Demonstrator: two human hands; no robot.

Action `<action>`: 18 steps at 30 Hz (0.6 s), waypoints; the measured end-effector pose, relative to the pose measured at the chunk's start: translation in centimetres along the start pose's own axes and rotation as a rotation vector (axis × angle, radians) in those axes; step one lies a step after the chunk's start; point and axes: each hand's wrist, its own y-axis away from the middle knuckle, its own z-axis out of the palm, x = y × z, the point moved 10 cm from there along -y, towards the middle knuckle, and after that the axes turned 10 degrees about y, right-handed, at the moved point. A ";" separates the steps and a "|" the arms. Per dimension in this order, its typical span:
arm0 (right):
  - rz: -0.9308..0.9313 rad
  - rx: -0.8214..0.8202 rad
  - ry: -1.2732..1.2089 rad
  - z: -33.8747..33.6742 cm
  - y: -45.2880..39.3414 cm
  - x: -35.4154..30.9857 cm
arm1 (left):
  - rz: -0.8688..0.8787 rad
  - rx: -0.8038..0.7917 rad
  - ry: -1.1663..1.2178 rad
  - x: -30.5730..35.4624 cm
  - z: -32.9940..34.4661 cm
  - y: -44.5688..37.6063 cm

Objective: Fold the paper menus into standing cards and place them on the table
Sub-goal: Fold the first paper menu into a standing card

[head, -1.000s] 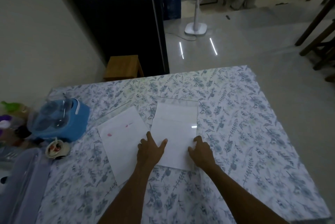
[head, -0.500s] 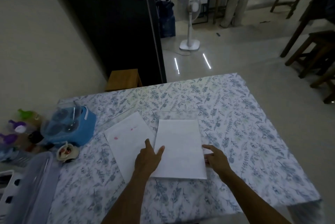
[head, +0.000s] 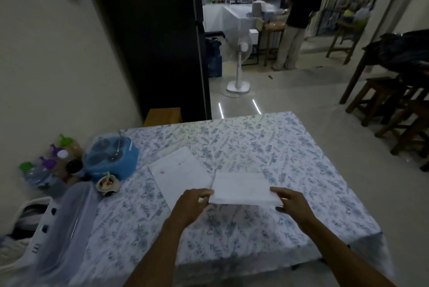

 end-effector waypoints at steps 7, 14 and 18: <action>-0.098 0.036 0.008 -0.9 0.9 -4.7 | 0.090 0.127 0.031 3.8 -3.2 -0.1; -0.097 0.064 0.106 -1.7 -2.9 -7.6 | 0.075 0.181 0.030 6.2 -4.5 -3.6; -0.131 0.074 0.177 -2.2 -5.7 -9.2 | 0.037 0.225 -0.002 6.9 -5.4 -6.4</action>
